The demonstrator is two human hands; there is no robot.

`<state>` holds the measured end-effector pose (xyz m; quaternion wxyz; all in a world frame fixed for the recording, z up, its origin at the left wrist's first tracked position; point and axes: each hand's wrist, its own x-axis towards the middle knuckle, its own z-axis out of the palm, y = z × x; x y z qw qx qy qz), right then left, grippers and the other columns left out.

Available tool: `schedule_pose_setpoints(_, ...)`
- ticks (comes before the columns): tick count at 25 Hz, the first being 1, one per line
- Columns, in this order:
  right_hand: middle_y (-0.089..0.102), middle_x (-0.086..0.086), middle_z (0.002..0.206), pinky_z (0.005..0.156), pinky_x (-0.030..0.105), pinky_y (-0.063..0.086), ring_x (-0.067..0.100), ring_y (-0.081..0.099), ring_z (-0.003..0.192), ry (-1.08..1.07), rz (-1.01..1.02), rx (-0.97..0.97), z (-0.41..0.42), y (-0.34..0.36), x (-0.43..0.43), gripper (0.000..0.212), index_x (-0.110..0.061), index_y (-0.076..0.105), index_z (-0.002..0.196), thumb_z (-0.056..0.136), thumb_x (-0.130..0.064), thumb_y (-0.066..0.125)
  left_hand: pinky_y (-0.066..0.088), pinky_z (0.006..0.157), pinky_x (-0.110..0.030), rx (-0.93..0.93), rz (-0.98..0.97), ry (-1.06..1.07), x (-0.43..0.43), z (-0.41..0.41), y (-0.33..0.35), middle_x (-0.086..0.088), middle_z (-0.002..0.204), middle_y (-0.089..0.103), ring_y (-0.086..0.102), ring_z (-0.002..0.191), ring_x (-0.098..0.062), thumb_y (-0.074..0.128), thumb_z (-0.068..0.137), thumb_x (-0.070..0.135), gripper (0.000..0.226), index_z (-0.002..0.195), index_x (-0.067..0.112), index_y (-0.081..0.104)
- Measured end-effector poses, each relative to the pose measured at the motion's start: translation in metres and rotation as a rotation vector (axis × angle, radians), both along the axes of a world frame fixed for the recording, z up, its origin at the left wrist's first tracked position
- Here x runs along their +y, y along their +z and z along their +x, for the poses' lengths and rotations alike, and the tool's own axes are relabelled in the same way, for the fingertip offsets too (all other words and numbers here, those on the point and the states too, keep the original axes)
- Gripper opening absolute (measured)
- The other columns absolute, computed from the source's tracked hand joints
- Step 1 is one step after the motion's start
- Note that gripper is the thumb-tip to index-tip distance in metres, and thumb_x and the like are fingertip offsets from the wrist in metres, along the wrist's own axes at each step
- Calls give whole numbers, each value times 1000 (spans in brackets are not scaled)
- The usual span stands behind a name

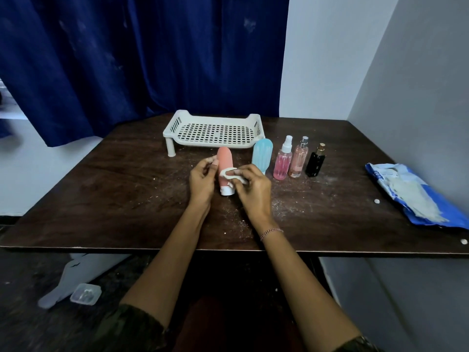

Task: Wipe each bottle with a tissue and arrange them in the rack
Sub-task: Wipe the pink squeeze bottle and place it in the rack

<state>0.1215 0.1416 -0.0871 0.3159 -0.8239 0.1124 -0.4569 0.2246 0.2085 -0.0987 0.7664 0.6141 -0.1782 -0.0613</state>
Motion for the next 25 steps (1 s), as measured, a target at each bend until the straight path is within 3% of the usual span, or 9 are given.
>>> schedule_pose_setpoints(3,64,7,90,77,18,48,13,60,79,3,-13,3,-1,1,1,16,-3,71,90,75,4,69,49,83,-25,16,2,-31,2,-3,2,-13,111,65,58,91,-12,55,92,9,27,115,-3,61)
schedule_pose_setpoints(5,64,5,90,77,19,49,13,61,80,5,-1,3,-1,1,2,17,-5,71,90,75,3,69,49,86,-30,31,1,-66,4,-6,6,-11,104,67,61,89,-12,59,90,15,30,115,-1,63)
schedule_pose_setpoints(10,66,2,89,79,11,46,5,59,81,27,24,-20,-2,2,3,18,-6,72,89,74,4,70,53,73,-16,80,-25,-91,7,-13,16,2,88,67,65,73,1,67,83,12,31,112,3,61)
schedule_pose_setpoints(13,66,1,89,78,15,46,8,57,83,44,-5,13,-4,5,4,17,-7,72,90,75,0,71,50,71,-14,85,2,-90,8,-12,16,3,86,66,63,72,3,63,87,18,26,109,4,62)
schedule_pose_setpoints(15,66,0,89,77,16,42,12,54,85,19,-92,84,-3,3,3,18,-7,72,92,75,-4,72,48,85,-25,145,-56,-118,7,-12,18,1,94,63,61,85,-3,50,95,21,18,104,9,60)
schedule_pose_setpoints(17,63,-2,88,75,15,42,13,54,84,7,-85,136,-2,1,2,19,-7,72,94,75,-5,72,39,103,-35,245,-163,-154,6,-10,19,-5,121,56,54,112,-15,37,100,23,32,123,6,51)
schedule_pose_setpoints(19,58,-7,87,73,8,42,7,55,79,25,15,147,-2,2,2,18,-7,72,95,76,-4,72,31,112,-38,355,-267,-180,5,-5,18,-13,142,42,42,131,-23,31,102,24,44,139,1,36)
schedule_pose_setpoints(22,56,-9,87,75,7,45,-2,54,76,70,24,150,-2,2,3,18,-5,72,95,78,-3,71,34,110,-43,464,-362,-230,6,-4,16,-20,143,40,41,131,-29,26,103,26,48,140,-3,33)
schedule_pose_setpoints(25,58,2,91,81,25,52,15,59,87,158,-135,199,-1,-1,7,20,-5,71,97,78,-3,70,48,89,-35,497,-370,-264,9,-6,19,-18,131,50,55,111,-25,25,103,29,48,137,-3,37)
